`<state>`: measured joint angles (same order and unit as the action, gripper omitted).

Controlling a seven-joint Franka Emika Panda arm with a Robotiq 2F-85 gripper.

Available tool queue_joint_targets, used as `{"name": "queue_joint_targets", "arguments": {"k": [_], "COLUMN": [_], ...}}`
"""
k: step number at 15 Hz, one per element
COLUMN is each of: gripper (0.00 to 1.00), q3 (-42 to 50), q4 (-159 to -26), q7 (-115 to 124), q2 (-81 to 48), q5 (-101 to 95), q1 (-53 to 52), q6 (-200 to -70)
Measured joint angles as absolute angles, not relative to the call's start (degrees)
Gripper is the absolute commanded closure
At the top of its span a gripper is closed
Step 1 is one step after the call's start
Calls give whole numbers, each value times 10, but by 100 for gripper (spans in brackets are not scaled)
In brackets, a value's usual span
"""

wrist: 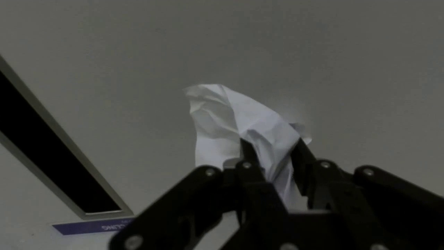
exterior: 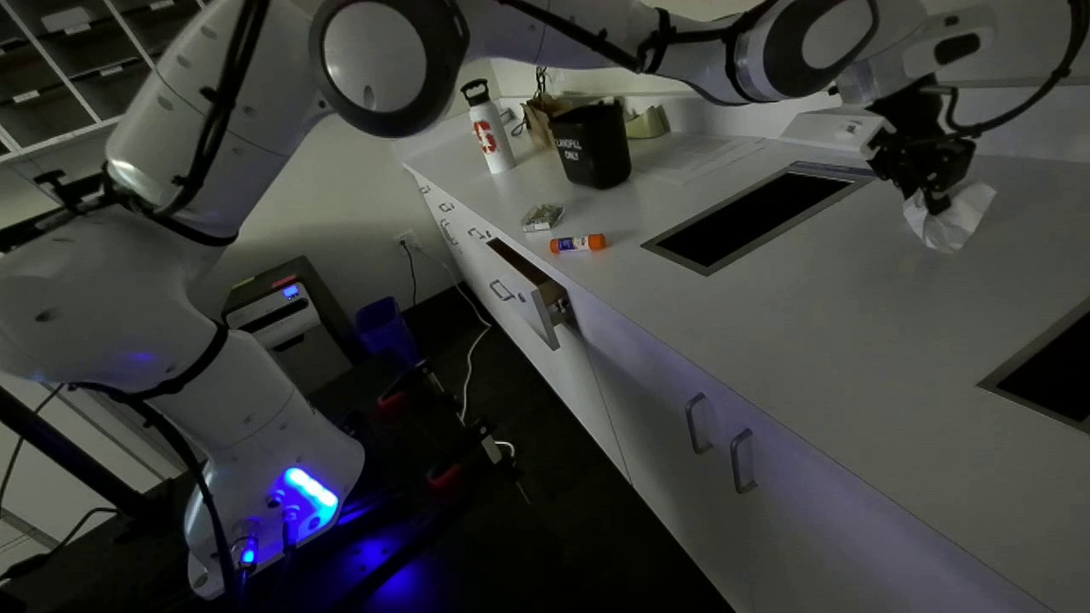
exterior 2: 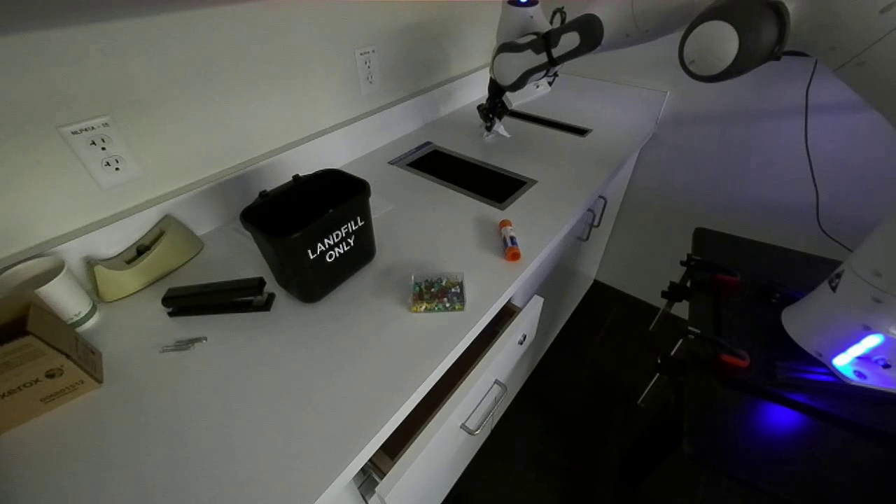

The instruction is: Put the paper in the black bin

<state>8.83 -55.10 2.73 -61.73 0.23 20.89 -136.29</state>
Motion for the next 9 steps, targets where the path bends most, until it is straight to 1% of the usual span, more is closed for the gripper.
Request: {"name": "queue_joint_targets", "arguments": {"k": [2, 4, 5, 9], "gripper": [100, 97, 99, 98], "q3": [90, 92, 94, 109], "q4": [-547, -547, -549, -605], "q7": [28, 29, 29, 29], "q2": [-618, -617, -615, -574], "q5": [2, 2, 2, -15], "q1": [208, 207, 206, 191], "q6": [-1363, -1363, -1363, -1370]}}
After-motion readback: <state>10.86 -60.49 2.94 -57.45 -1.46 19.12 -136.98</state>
